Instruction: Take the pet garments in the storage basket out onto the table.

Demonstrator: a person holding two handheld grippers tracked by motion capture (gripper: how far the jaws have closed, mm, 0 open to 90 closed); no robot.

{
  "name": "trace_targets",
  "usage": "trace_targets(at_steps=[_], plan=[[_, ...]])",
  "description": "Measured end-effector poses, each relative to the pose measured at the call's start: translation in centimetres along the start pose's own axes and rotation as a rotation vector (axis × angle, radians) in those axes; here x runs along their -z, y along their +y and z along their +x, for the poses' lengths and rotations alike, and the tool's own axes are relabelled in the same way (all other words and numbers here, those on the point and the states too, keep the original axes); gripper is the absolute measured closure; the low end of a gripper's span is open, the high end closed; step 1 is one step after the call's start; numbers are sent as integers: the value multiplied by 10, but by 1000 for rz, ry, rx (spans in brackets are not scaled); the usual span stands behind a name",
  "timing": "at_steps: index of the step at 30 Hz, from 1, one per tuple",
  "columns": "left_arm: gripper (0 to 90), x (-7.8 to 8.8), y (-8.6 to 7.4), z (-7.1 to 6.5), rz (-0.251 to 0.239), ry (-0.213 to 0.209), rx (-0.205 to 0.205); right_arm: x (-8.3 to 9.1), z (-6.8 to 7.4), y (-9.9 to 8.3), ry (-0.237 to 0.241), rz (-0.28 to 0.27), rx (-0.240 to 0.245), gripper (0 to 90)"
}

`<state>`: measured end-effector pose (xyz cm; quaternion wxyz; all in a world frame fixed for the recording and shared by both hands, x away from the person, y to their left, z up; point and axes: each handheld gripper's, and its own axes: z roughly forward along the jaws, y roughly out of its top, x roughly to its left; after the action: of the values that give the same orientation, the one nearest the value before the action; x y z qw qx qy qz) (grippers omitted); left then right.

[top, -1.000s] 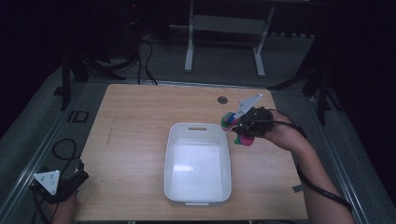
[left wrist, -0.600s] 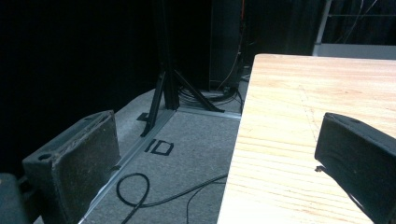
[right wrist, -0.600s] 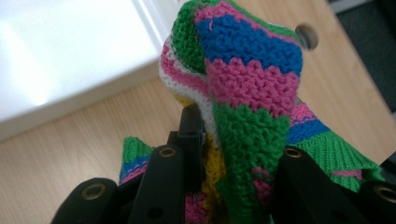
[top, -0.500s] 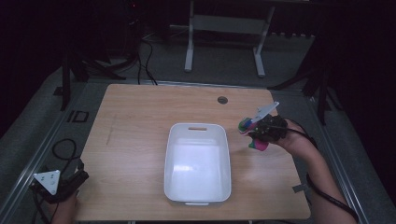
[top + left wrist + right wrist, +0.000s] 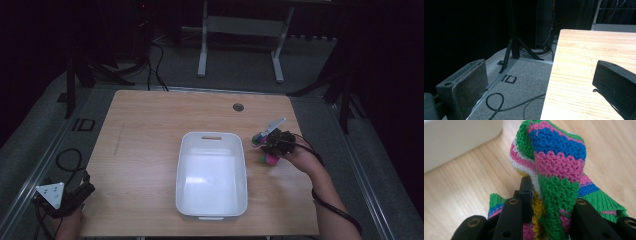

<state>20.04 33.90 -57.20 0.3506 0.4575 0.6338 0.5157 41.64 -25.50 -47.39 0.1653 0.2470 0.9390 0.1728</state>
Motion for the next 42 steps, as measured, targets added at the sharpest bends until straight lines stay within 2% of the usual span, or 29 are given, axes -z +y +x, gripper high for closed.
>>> trace_targets(at_steps=[2,5,10,13,17,23,25,31,37,39,42], plan=[[4,0,0,0,-1,0,0,-5,1,-1,-1,6,-4,730],[4,0,0,0,-8,0,0,-23,4,-5,1,30,-5,729],[4,0,0,0,-6,-1,1,-45,9,-15,20,34,-57,720],[4,1,0,0,-8,0,0,-47,11,-16,10,8,-77,715],[4,1,0,0,-9,0,0,-45,12,-14,10,21,-72,666],[4,1,0,0,-9,0,1,-39,14,-9,20,49,-48,496],[4,1,0,0,-11,1,2,-34,15,-7,24,39,-37,438],[4,1,0,0,-11,1,2,-8,18,-2,15,-24,-30,294],[4,1,0,0,-10,-1,2,20,15,-12,-7,-141,-94,178],[4,1,-1,0,-10,0,2,28,13,-18,3,-186,-119,129],[4,1,0,0,-11,1,2,35,12,-29,8,-223,-127,97]])
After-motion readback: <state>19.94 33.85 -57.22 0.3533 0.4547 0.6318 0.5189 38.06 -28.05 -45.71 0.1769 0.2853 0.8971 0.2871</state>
